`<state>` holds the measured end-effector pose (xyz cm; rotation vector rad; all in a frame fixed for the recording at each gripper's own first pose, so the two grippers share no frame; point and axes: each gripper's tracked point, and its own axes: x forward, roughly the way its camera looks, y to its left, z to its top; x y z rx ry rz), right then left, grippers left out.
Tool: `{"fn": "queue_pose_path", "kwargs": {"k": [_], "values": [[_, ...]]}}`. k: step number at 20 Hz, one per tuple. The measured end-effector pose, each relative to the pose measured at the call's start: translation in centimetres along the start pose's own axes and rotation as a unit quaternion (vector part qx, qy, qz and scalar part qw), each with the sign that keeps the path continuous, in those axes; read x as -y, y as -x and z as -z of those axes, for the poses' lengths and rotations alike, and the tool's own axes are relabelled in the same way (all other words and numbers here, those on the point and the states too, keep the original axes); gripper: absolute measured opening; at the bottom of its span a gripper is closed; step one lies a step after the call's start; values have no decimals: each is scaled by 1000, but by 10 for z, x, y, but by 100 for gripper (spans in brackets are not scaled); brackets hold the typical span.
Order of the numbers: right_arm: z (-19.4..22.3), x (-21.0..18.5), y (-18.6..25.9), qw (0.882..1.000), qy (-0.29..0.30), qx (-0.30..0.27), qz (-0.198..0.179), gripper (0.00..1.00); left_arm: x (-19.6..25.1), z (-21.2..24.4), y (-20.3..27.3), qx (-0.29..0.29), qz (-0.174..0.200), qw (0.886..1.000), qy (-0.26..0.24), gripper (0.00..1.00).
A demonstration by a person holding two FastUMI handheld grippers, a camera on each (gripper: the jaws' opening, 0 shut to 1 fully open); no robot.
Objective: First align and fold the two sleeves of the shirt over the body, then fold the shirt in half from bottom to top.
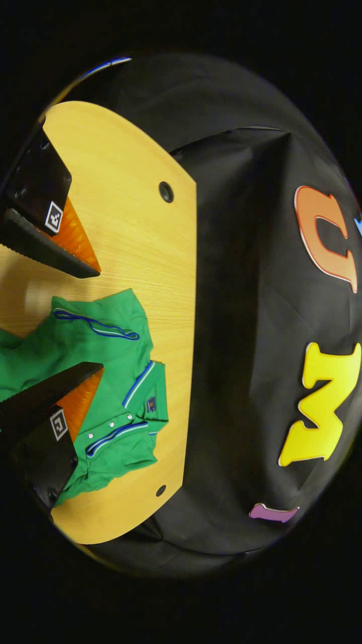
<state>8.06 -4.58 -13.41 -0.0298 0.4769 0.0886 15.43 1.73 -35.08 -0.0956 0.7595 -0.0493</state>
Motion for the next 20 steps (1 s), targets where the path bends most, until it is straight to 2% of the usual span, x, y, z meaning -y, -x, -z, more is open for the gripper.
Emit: {"fn": "queue_pose_path", "kwargs": {"k": [2,7,9,10,13,14,17,20], "values": [[3,2,1,1000,-4,-8,2,92,-7,16,-16,-23,-10,1000,0,100],[10,7,-1,1000,-12,-18,1,96,-20,32,-33,-52,-21,998,-4,100],[13,8,-1,1000,-16,-23,1,96,-24,40,-36,-63,-27,998,-6,92],[12,8,-2,1000,-18,-22,1,96,-23,39,-37,-59,-21,998,-10,78],[10,10,-2,999,-44,-14,-1,93,-30,30,-36,-55,-37,997,-29,19],[16,11,-2,999,-50,-20,-1,96,-28,27,-34,-54,-35,997,-34,16],[15,16,0,998,-64,-22,3,96,-23,14,-26,-43,-29,998,-38,9],[11,19,3,997,-79,-12,6,92,-18,-7,-12,-23,-25,999,-35,7]]}}
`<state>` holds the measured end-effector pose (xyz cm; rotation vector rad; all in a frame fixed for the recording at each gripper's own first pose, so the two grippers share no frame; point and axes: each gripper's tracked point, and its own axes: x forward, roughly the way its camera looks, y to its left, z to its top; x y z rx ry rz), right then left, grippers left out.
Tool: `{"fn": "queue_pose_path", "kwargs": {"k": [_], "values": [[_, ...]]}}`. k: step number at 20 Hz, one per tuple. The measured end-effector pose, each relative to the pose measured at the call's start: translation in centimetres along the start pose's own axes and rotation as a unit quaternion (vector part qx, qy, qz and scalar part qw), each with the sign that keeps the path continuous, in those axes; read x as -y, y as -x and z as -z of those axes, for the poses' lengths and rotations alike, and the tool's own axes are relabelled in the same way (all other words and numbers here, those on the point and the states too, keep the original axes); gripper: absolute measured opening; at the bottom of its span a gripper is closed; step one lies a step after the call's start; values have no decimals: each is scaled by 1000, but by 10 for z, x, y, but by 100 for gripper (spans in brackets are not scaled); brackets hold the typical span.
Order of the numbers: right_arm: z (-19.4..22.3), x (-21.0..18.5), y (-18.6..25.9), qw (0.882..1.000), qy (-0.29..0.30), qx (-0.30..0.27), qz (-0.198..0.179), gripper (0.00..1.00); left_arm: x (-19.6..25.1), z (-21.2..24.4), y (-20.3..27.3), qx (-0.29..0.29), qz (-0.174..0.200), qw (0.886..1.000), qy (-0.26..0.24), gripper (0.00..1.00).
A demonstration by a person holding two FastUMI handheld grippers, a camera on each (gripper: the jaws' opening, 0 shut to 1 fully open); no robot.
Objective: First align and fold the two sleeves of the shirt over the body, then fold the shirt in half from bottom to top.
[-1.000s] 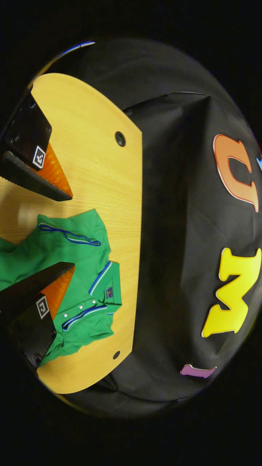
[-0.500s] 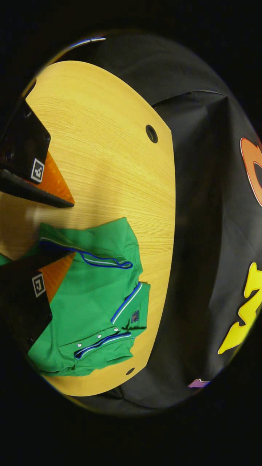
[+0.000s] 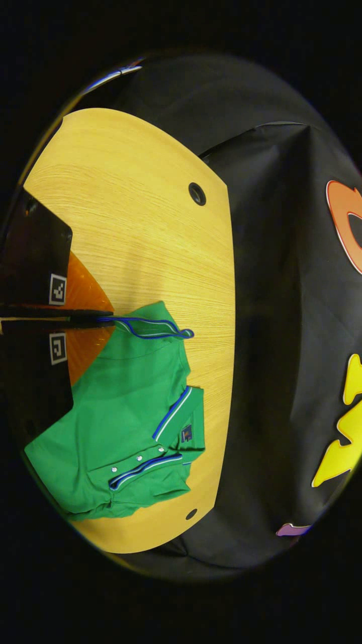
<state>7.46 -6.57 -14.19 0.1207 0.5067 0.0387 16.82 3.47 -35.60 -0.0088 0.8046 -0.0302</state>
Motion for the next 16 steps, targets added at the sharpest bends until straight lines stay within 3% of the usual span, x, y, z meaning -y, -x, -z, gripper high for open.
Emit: {"fn": "queue_pose_path", "kwargs": {"k": [1,5,12,16], "values": [[0,0,2,1000,-3,0,0,99,2,-8,5,8,2,1000,10,8],[1,6,13,1000,-17,8,8,92,21,-31,26,27,13,998,61,7],[14,30,26,999,-45,2,29,96,88,-45,27,26,60,995,75,7],[14,36,28,998,-51,5,33,96,131,-59,42,45,114,989,87,18]]}}
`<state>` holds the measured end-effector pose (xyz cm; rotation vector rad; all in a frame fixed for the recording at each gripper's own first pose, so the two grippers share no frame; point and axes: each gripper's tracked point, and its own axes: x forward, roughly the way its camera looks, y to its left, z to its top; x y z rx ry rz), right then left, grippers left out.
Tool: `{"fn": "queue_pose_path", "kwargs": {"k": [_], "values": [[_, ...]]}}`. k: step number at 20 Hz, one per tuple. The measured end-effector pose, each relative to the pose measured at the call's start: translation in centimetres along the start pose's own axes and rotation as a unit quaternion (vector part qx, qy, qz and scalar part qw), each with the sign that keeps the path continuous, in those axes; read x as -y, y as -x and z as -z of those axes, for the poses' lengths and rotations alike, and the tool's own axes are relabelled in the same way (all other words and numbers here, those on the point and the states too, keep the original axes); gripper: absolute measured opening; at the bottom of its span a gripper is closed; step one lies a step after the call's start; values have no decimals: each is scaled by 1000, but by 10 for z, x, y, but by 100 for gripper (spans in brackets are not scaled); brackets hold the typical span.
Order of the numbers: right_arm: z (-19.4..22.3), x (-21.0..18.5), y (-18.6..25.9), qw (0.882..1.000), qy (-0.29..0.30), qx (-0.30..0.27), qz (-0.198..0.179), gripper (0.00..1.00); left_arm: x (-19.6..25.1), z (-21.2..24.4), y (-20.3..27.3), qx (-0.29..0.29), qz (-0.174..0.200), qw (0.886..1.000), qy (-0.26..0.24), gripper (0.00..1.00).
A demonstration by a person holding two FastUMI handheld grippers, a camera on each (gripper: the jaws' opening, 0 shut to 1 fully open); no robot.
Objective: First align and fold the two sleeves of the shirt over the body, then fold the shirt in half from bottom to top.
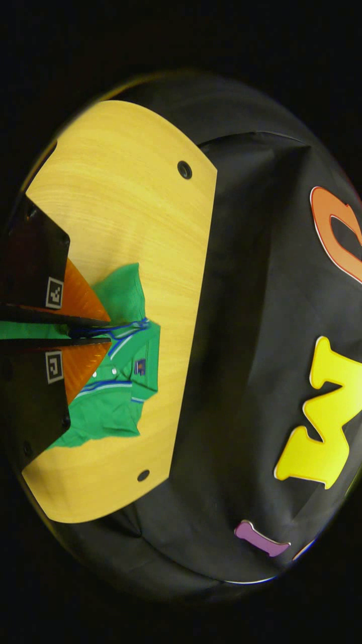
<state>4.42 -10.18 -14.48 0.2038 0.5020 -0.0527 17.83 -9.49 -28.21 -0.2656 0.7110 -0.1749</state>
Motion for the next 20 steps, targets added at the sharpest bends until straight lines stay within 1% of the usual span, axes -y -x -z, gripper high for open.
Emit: {"fn": "queue_pose_path", "kwargs": {"k": [1,2,3,5,6,9,10,11,13,14,15,16,18,20], "values": [[0,-1,0,1000,0,-1,-2,96,9,-3,4,4,13,1000,0,25],[2,-4,0,1000,1,-3,-5,96,12,-5,10,10,13,1000,0,17],[2,-8,0,1000,2,-3,-9,96,13,-9,15,18,7,1000,0,39],[3,-17,-1,1000,12,-2,-19,96,3,-14,30,37,-17,999,-7,94],[4,-22,-1,1000,20,-2,-24,96,-1,-21,39,50,-27,998,-12,100],[15,-42,-1,998,42,-12,-49,96,-12,-28,73,81,-47,995,-30,100],[20,-46,0,997,50,-15,-57,99,-16,-29,87,90,-52,994,-40,100],[23,-50,2,996,58,-18,-63,96,-21,-28,100,98,-60,992,-51,100],[33,-59,8,994,77,-27,-76,96,-28,-19,128,107,-70,990,-57,100],[40,-60,11,993,86,-32,-80,92,-31,-10,143,108,-73,990,-57,100],[48,-59,15,991,93,-38,-84,92,-36,2,158,105,-75,990,-57,100],[57,-57,20,990,99,-45,-85,96,-44,14,171,102,-81,990,-60,100],[80,-47,30,988,115,-65,-85,96,-61,44,197,86,-95,989,-74,100],[100,-37,41,984,132,-82,-86,96,-72,74,219,66,-98,990,-72,100]]}}
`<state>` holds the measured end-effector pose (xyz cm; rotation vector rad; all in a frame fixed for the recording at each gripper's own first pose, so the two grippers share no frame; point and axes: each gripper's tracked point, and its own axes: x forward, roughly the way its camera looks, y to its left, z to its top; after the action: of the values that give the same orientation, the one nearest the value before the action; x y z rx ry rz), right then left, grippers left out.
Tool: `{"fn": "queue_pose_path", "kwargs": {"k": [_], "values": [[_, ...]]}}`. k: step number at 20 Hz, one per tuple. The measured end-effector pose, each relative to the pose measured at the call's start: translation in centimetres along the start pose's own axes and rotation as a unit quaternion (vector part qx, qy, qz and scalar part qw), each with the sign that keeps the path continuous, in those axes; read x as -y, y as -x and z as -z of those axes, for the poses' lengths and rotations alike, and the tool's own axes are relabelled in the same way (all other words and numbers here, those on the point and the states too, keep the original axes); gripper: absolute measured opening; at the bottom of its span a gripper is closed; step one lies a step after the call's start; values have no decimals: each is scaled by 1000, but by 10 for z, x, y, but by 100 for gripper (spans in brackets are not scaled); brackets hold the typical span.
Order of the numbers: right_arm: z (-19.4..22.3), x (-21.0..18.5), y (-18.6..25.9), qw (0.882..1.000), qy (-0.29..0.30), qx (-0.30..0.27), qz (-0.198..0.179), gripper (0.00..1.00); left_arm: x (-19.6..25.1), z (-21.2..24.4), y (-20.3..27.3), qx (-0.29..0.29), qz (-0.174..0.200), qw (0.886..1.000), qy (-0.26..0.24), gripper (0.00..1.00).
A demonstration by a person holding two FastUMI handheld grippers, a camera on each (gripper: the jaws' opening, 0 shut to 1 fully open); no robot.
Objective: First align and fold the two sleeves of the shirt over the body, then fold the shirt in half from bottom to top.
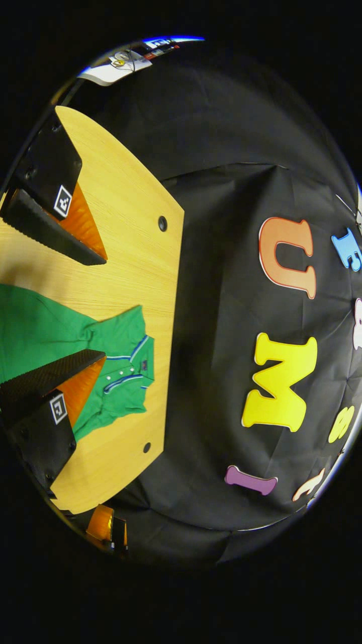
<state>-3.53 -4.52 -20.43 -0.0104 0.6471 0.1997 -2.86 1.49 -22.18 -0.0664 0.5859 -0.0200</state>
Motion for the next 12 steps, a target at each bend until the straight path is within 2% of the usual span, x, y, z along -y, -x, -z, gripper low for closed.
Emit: {"fn": "queue_pose_path", "kwargs": {"k": [2,4,6,12], "values": [[24,1,8,1000,4,-22,0,93,-8,25,19,-22,1,1000,4,100],[48,6,14,999,7,-48,7,96,-13,52,35,-51,9,999,-7,100],[70,8,21,997,9,-70,12,96,-13,85,48,-94,23,995,-12,100],[145,18,21,991,17,-130,17,96,-10,168,63,-168,58,984,-32,100]]}}
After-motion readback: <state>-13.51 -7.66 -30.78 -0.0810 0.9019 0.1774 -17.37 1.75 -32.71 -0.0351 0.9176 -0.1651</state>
